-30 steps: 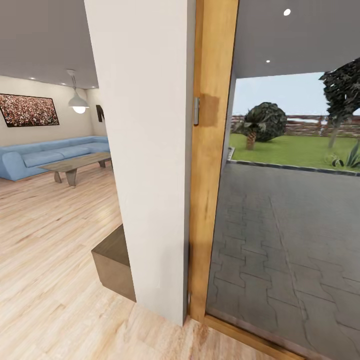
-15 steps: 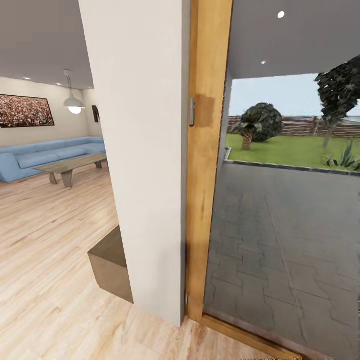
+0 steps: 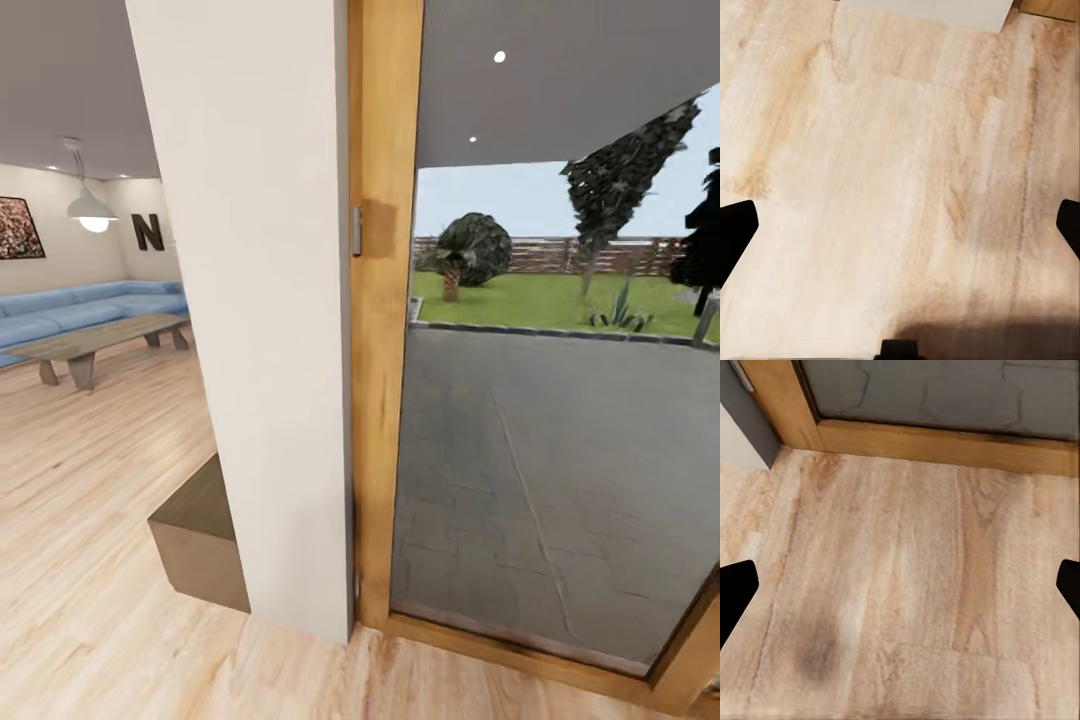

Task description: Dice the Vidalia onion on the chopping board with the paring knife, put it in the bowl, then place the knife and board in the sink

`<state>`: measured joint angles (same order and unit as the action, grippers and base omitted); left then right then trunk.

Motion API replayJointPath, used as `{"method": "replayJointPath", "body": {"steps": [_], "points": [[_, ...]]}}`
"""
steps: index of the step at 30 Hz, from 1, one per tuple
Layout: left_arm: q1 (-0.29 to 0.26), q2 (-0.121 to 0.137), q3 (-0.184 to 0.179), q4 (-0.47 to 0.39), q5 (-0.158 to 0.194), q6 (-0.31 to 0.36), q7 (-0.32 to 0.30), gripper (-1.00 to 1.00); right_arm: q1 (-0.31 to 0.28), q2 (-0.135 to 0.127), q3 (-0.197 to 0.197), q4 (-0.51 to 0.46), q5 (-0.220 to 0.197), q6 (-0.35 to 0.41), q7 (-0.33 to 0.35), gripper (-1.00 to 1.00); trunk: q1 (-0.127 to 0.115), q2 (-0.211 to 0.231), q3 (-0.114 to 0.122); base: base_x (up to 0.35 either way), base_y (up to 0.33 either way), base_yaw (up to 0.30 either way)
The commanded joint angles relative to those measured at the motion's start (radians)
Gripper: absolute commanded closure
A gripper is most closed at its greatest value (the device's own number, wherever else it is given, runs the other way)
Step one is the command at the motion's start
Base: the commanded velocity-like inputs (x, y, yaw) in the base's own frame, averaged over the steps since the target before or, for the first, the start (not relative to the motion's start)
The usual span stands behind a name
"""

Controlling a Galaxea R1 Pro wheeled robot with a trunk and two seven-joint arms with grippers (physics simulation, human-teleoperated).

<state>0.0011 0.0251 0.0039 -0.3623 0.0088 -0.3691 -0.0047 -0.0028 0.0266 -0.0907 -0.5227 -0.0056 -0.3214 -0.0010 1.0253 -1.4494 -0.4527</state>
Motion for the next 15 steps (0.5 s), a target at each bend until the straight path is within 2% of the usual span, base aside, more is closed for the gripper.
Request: {"method": "replayJointPath", "body": {"steps": [1,15], "points": [[0.0,0.0,0.0,0.003,0.001,-0.003,-0.001,-1.0,0.0,0.001,-0.01,0.0,0.0,-0.002,0.001,-1.0,0.0,-0.001,-0.001,-0.23,0.199,-0.287],[0.0,-0.008,-0.005,0.017,-0.003,-0.002,-0.001,-1.0,0.0,0.001,-0.018,-0.002,-0.001,0.001,0.001,-1.0,0.0,-0.001,-0.008,-0.259,0.198,-0.288]]}}
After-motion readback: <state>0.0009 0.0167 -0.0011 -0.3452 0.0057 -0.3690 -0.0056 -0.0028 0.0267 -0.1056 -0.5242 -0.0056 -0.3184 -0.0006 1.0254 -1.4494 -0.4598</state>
